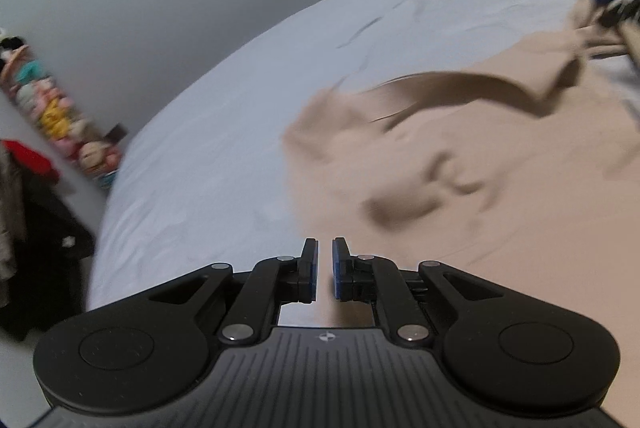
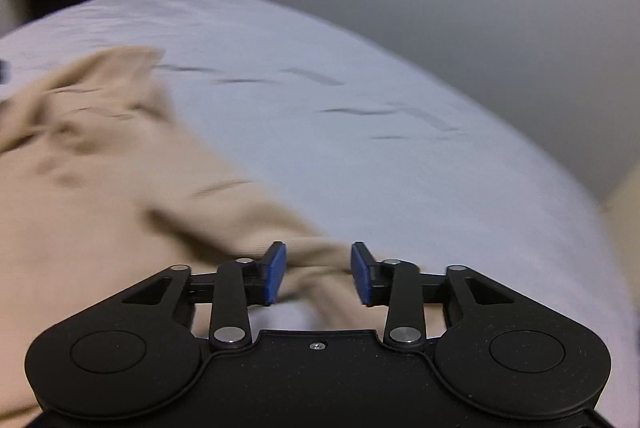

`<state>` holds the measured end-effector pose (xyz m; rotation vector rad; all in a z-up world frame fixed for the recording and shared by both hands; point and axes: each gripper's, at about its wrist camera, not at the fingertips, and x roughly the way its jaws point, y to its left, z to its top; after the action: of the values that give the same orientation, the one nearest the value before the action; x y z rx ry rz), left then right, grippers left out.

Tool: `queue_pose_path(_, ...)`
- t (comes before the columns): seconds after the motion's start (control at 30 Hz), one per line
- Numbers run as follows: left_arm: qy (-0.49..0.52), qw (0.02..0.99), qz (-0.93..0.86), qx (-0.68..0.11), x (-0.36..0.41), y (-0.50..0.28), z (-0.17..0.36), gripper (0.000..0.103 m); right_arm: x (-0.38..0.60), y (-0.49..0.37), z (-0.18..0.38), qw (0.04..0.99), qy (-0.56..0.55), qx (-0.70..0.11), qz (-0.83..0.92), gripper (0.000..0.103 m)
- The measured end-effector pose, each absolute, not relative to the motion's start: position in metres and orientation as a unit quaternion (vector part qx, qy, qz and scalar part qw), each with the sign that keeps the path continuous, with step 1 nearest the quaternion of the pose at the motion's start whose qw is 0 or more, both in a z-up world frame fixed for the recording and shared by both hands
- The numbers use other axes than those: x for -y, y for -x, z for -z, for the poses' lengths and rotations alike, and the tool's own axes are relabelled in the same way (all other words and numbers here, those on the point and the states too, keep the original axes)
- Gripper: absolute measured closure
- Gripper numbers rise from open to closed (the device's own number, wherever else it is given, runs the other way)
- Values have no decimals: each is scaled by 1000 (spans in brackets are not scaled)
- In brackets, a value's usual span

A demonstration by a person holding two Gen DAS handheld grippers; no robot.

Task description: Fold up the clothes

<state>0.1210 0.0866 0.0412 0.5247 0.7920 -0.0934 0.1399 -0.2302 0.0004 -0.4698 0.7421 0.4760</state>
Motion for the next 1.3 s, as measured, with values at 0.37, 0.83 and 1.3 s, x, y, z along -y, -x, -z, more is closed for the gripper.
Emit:
queue_pose_path(0.37,-253,878,19,-406,-85,-164,-7,90,163,-180,29,856,224,-397,-243,90)
queue_pose_path(0.83,-298,861,-21,-412,-122,-214,23,90,143,-285,68,880,191,-398,-174,90)
queue_pose_path(1.3,-255,876,-37,-408,-147,-200,-2,76,167,-308,45,890,120,-411,-153,82)
